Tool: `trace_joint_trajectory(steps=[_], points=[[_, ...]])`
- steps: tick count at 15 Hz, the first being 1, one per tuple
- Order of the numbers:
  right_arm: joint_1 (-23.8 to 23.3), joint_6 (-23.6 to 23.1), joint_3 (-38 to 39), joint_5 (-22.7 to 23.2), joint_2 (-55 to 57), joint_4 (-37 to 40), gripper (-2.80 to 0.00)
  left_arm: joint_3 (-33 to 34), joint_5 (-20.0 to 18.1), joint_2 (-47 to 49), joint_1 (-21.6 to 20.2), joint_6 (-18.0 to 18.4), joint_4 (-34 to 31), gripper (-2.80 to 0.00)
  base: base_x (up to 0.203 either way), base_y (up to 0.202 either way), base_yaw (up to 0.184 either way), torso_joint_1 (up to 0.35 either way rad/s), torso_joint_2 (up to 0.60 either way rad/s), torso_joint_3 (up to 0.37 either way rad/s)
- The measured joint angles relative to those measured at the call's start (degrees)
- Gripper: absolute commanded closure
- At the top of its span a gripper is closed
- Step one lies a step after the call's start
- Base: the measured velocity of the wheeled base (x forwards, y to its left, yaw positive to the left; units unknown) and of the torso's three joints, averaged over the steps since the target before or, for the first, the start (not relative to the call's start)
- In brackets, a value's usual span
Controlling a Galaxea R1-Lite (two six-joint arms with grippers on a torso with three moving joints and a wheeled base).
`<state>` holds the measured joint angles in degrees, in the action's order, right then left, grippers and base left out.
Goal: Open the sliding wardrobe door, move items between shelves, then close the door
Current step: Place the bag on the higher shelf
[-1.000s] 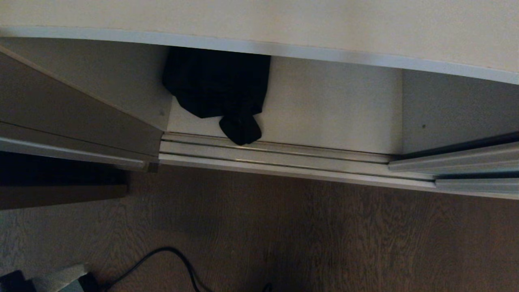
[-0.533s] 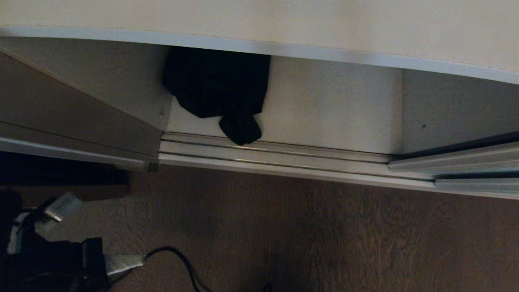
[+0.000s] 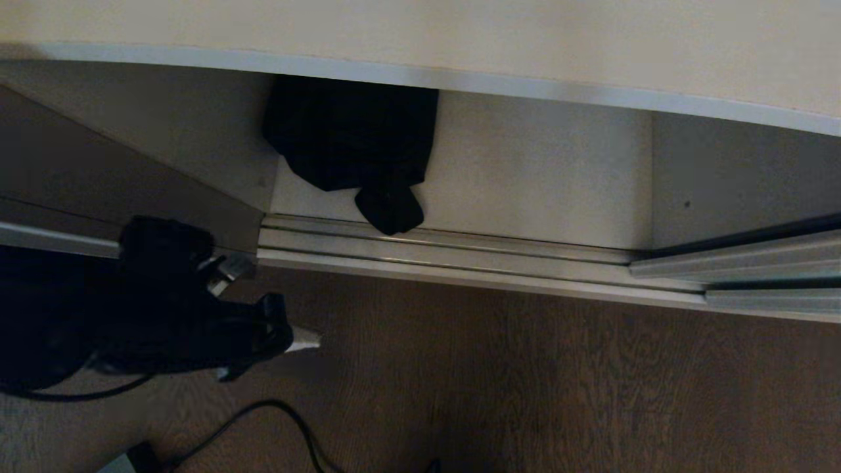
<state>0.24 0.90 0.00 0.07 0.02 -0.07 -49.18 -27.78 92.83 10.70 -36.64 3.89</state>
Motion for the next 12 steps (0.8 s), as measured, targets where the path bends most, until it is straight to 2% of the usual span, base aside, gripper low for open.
trace_joint_trajectory(steps=[4,5,8,12], points=[[0.00,0.00,0.00,0.00,0.00,-0.02,0.00,-10.42,0.77,8.40,2.09,-8.10,4.19,0.00,0.000,0.000,0.000,0.000,0.00,0.000],[0.00,0.00,0.00,0.00,0.00,-0.02,0.00,-12.76,1.97,10.04,2.48,-9.60,4.78,-2.80,0.000,0.000,0.000,0.000,0.00,0.000],[0.00,0.00,0.00,0.00,0.00,0.00,0.00,-20.29,8.08,14.52,3.69,-13.21,6.04,-2.80,0.000,0.000,0.000,0.000,0.00,0.000],[0.00,-0.02,0.00,0.00,0.00,0.00,0.00,-26.28,9.58,18.80,4.56,-16.71,12.56,-2.80,0.000,0.000,0.000,0.000,0.00,0.000]])
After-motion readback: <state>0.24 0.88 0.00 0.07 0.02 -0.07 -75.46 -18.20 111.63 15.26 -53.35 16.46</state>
